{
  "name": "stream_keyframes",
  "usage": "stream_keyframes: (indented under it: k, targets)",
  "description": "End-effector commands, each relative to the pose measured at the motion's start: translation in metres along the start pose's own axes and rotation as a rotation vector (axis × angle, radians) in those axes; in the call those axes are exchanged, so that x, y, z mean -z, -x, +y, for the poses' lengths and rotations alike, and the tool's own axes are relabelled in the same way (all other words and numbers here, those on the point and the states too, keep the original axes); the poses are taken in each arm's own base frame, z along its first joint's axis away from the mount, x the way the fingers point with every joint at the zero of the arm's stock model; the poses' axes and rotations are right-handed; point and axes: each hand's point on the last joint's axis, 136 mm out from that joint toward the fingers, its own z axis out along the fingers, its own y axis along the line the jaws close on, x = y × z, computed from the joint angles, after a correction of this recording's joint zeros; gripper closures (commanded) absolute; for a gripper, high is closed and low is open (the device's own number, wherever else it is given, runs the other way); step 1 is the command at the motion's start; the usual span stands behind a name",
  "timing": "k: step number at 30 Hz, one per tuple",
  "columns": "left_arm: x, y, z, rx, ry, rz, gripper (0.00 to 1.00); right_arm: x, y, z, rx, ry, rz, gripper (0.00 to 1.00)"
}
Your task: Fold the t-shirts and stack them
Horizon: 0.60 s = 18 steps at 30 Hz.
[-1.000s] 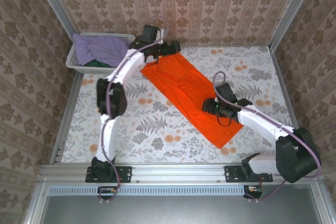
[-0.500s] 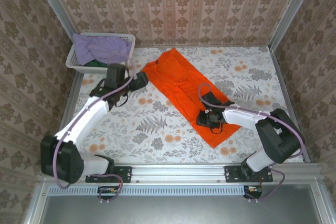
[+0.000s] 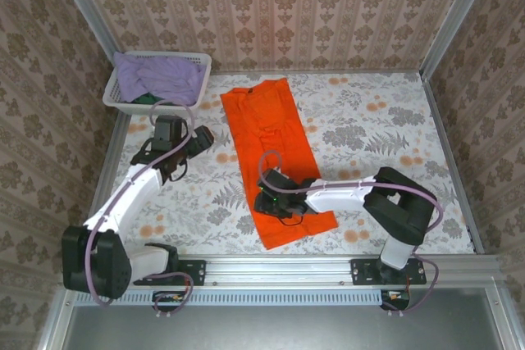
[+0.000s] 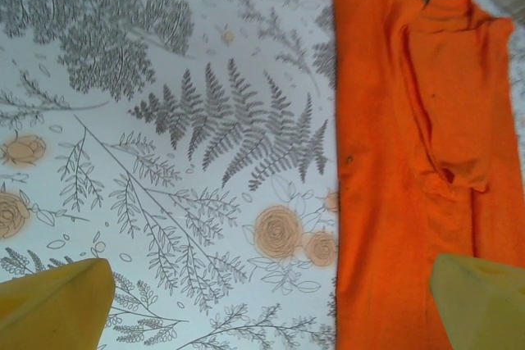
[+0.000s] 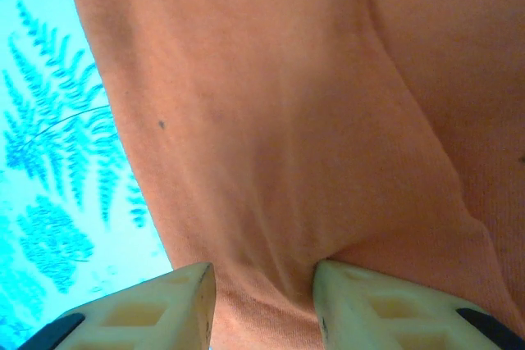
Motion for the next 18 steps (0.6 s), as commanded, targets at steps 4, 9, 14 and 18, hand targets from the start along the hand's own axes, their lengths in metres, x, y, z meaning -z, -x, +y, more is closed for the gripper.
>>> stream_keyframes:
  k: [4,9,14,18]
  targets:
    - [-0.031,-0.003,-0.013,-0.011,-0.031,0.105,0.02,-0.03,-0.019,0.004,-0.079,-0.089,0.038,0.53]
    - [-0.068,-0.016,-0.041,-0.078,-0.087,0.235,0.07,-0.011,-0.005,0.027,0.014,-0.076,-0.014,0.43]
    - [-0.104,-0.019,-0.075,-0.196,-0.074,0.307,0.11,0.025,0.007,0.04,0.115,-0.039,-0.076,0.41]
    - [-0.142,-0.017,-0.094,-0.248,-0.047,0.356,0.17,0.055,0.019,0.04,0.158,-0.007,-0.122,0.41]
